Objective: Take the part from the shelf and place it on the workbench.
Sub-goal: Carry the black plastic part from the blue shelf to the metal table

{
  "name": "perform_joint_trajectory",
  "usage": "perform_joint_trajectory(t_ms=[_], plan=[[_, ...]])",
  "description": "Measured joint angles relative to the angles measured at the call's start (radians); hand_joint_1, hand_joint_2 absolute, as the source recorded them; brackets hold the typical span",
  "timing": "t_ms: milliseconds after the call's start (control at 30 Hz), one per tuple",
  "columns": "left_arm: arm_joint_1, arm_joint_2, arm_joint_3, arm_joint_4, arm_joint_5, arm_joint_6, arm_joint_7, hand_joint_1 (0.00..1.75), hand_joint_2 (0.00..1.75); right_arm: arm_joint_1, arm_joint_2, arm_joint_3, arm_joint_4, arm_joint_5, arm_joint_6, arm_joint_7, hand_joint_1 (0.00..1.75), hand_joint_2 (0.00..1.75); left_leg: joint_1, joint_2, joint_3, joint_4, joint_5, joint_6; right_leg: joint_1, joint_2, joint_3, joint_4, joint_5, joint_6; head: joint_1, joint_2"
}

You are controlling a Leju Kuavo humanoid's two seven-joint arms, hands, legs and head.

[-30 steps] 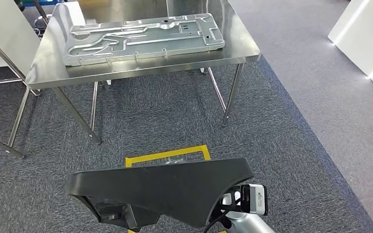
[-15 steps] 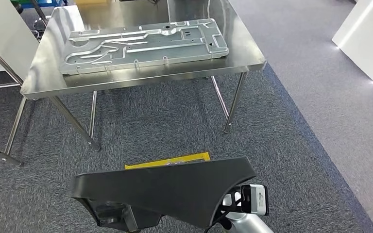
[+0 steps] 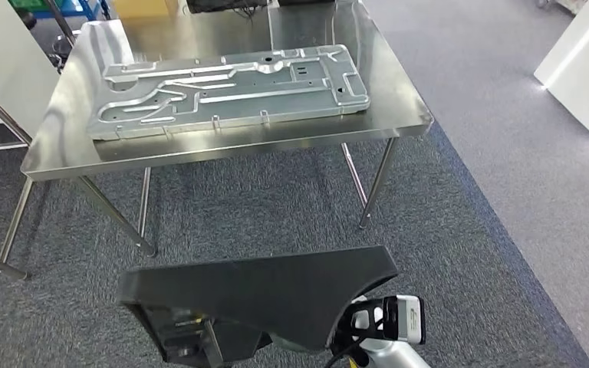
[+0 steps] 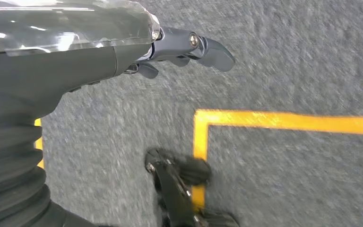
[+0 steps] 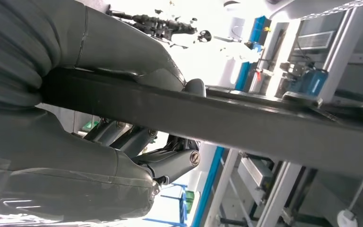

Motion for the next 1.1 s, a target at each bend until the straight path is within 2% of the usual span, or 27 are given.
perform_joint_trajectory(t_ms=[33,100,133,167,200,233,267,300,333,367,400,433,467,500,567,633,700,733,767,800,833,867,900,933,967,1033,1100], plan=[[-0.003,-0.001,0.000,0.000,0.000,0.000,-0.001,0.00,1.75,-0.002,0.001,0.000,-0.002,0.000,0.003,0.000,1.75,1.75,0.001,0.001,-0.006,0.026,0.012,-0.006,-0.002,0.001,0.014,-0.005,-0.006,-0.007,0.000,0.000],[-0.008,-0.002,0.000,0.000,0.000,0.000,-0.001,0.00,1.75,-0.005,0.003,-0.001,-0.004,-0.001,0.008,0.000,1.75,1.75,0.003,0.003,-0.066,0.134,0.036,-0.018,-0.006,0.000,0.049,-0.015,-0.025,-0.018,0.000,0.000],[-0.008,-0.003,0.000,0.000,0.000,0.001,-0.001,0.00,1.75,-0.006,0.004,-0.001,-0.005,-0.002,0.009,0.000,1.75,1.75,0.005,0.005,-0.111,0.197,0.029,-0.022,-0.007,-0.002,0.065,-0.018,-0.038,-0.022,0.000,0.000],[-0.007,-0.003,0.000,0.000,0.000,0.001,-0.001,0.00,1.75,-0.005,0.004,-0.001,-0.004,-0.002,0.009,0.000,1.75,1.75,0.006,0.006,-0.156,0.249,0.004,-0.027,-0.008,-0.001,0.080,-0.019,-0.050,-0.024,0.000,0.000],[-0.005,-0.003,0.000,0.000,0.000,0.002,-0.001,0.00,1.75,-0.005,0.004,-0.001,-0.004,-0.002,0.010,0.000,1.75,1.75,0.007,0.007,-0.197,0.281,-0.037,-0.028,-0.008,0.000,0.095,-0.020,-0.063,-0.024,0.000,0.000],[-0.002,-0.003,0.000,0.000,0.000,0.002,-0.001,0.00,1.75,-0.004,0.004,-0.001,-0.004,-0.002,0.010,0.000,1.75,1.75,0.007,0.008,-0.226,0.288,-0.076,-0.028,-0.008,0.002,0.112,-0.020,-0.077,-0.024,0.000,0.000],[-0.001,-0.003,0.000,0.000,0.000,0.002,-0.001,0.00,1.75,-0.003,0.004,-0.001,-0.004,-0.002,0.010,0.000,1.75,1.75,0.007,0.008,-0.244,0.270,-0.096,-0.026,-0.008,0.003,0.130,-0.020,-0.091,-0.023,0.000,0.000],[0.000,-0.003,0.000,0.000,0.000,0.002,-0.001,0.00,1.75,-0.003,0.004,-0.001,-0.004,-0.002,0.010,0.000,1.75,1.75,0.007,0.009,-0.251,0.230,-0.085,-0.024,-0.008,0.003,0.149,-0.020,-0.107,-0.021,0.000,0.000],[0.001,-0.003,0.000,0.000,0.000,0.003,-0.001,0.00,1.75,-0.003,0.004,-0.001,-0.004,-0.002,0.011,0.000,1.75,1.75,0.007,0.009,-0.250,0.173,-0.036,-0.021,-0.007,0.003,0.167,-0.020,-0.122,-0.019,0.000,0.000],[0.003,-0.003,0.000,0.000,0.000,0.003,-0.001,0.00,1.75,-0.003,0.004,-0.001,-0.004,-0.002,0.011,0.000,1.75,1.75,0.005,0.011,-0.248,0.113,0.039,-0.018,-0.006,0.003,0.183,-0.019,-0.137,-0.017,0.000,0.000],[0.005,-0.003,0.000,0.000,0.000,0.003,0.000,0.00,1.75,-0.003,0.004,-0.001,-0.003,-0.002,0.011,0.000,1.75,1.75,0.002,0.012,-0.244,0.068,0.105,-0.014,-0.005,0.004,0.195,-0.018,-0.151,-0.012,0.000,0.000],[0.007,-0.003,0.000,0.000,0.000,0.003,0.000,0.00,1.75,-0.003,0.004,-0.001,-0.003,-0.001,0.011,0.000,1.75,1.75,0.000,0.012,-0.241,0.042,0.155,-0.009,-0.004,0.005,0.204,-0.020,-0.162,-0.006,0.000,0.000],[0.007,-0.003,0.000,0.000,0.000,0.003,0.000,0.00,1.75,-0.003,0.004,-0.001,-0.003,-0.001,0.011,0.000,1.75,1.75,-0.002,0.012,-0.237,0.031,0.176,-0.004,-0.002,0.007,0.212,-0.018,-0.167,0.000,0.000,0.000],[0.005,-0.003,0.000,0.000,0.000,0.003,0.000,0.00,1.75,-0.004,0.004,-0.001,-0.003,-0.001,0.011,0.000,1.75,1.75,-0.002,0.011,-0.228,0.029,0.173,0.003,-0.001,0.008,0.215,-0.013,-0.166,0.008,0.000,0.000],[0.003,-0.004,0.000,0.000,0.000,0.003,-0.002,0.00,1.75,-0.006,0.004,-0.001,-0.003,-0.002,0.011,0.000,1.75,1.75,0.001,0.009,-0.203,0.016,0.165,0.016,-0.003,0.006,0.200,0.039,-0.150,0.020,0.000,0.000],[0.001,-0.004,0.000,0.000,0.000,0.003,-0.003,0.00,1.75,-0.008,0.003,-0.002,-0.003,-0.003,0.011,0.000,1.75,1.75,0.003,0.008,-0.179,0.007,0.152,0.025,-0.006,0.005,0.137,0.141,-0.159,0.028,0.000,0.000],[0.001,-0.004,0.000,0.000,0.000,0.003,-0.004,0.00,1.75,-0.007,0.002,-0.004,-0.003,-0.004,0.010,0.000,1.75,1.75,0.003,0.007,-0.159,0.004,0.133,0.028,-0.009,0.004,0.054,0.233,-0.216,0.034,0.000,0.000],[0.001,-0.004,0.000,0.000,0.000,0.003,-0.004,0.00,1.75,-0.005,0.001,-0.004,-0.003,-0.004,0.010,0.000,1.75,1.75,0.003,0.007,-0.148,0.005,0.122,0.028,-0.010,0.003,0.023,0.251,-0.245,0.034,0.000,0.000],[0.002,-0.004,0.000,0.000,0.000,0.003,-0.004,0.00,1.75,-0.003,0.001,-0.004,-0.003,-0.004,0.009,0.000,1.75,1.75,0.003,0.006,-0.135,0.005,0.111,0.028,-0.010,0.003,0.003,0.245,-0.259,0.034,0.000,0.000],[0.002,-0.004,0.000,0.000,0.000,0.003,-0.005,0.00,1.75,-0.001,0.001,-0.005,-0.003,-0.004,0.009,0.000,1.75,1.75,0.003,0.005,-0.119,0.005,0.099,0.027,-0.010,0.002,-0.003,0.213,-0.244,0.033,0.000,0.000],[0.002,-0.004,0.000,0.000,0.000,0.003,-0.007,0.00,1.75,0.000,0.000,-0.005,-0.003,-0.004,0.008,0.000,1.75,1.75,0.003,0.004,-0.104,0.005,0.087,0.025,-0.010,0.002,0.001,0.160,-0.201,0.031,0.000,0.000],[0.003,-0.005,0.000,0.000,0.000,0.002,-0.008,0.00,1.75,0.001,0.000,-0.006,-0.003,-0.004,0.007,0.000,1.75,1.75,0.002,0.004,-0.090,0.005,0.075,0.022,-0.010,0.002,0.008,0.100,-0.133,0.028,0.000,0.000],[0.002,-0.005,0.000,0.000,0.000,0.002,-0.009,0.00,1.75,0.002,-0.001,-0.006,-0.003,-0.003,0.007,0.000,1.75,1.75,0.001,0.003,-0.079,0.005,0.063,0.018,-0.007,0.001,0.015,0.050,-0.078,0.022,0.000,0.000],[0.001,-0.005,0.000,0.000,0.000,0.002,-0.009,0.00,1.75,0.004,-0.002,-0.007,-0.003,-0.003,0.007,0.000,1.75,1.75,0.000,0.003,-0.071,0.005,0.053,0.012,-0.005,0.001,0.020,0.019,-0.038,0.016,0.001,0.000],[0.000,-0.005,0.000,0.000,0.000,0.002,-0.010,0.00,1.75,0.006,-0.003,-0.008,-0.004,-0.003,0.007,0.000,1.75,1.75,-0.001,0.002,-0.065,0.008,0.047,0.005,-0.003,0.002,0.024,0.005,-0.018,0.009,0.001,0.000],[-0.003,-0.004,0.000,0.000,0.000,0.002,-0.011,0.00,1.75,0.007,-0.004,-0.011,-0.006,-0.002,0.007,0.000,1.75,1.75,-0.001,0.003,-0.065,0.029,0.048,-0.006,-0.003,0.004,0.036,0.002,-0.026,-0.005,0.001,0.000],[-0.006,-0.005,0.000,0.000,0.000,0.001,-0.011,0.00,1.75,0.005,-0.004,-0.012,-0.011,-0.002,0.006,0.000,1.75,1.75,0.001,0.005,-0.092,0.093,0.053,-0.015,-0.006,0.003,0.055,-0.002,-0.037,-0.018,0.001,0.000]])
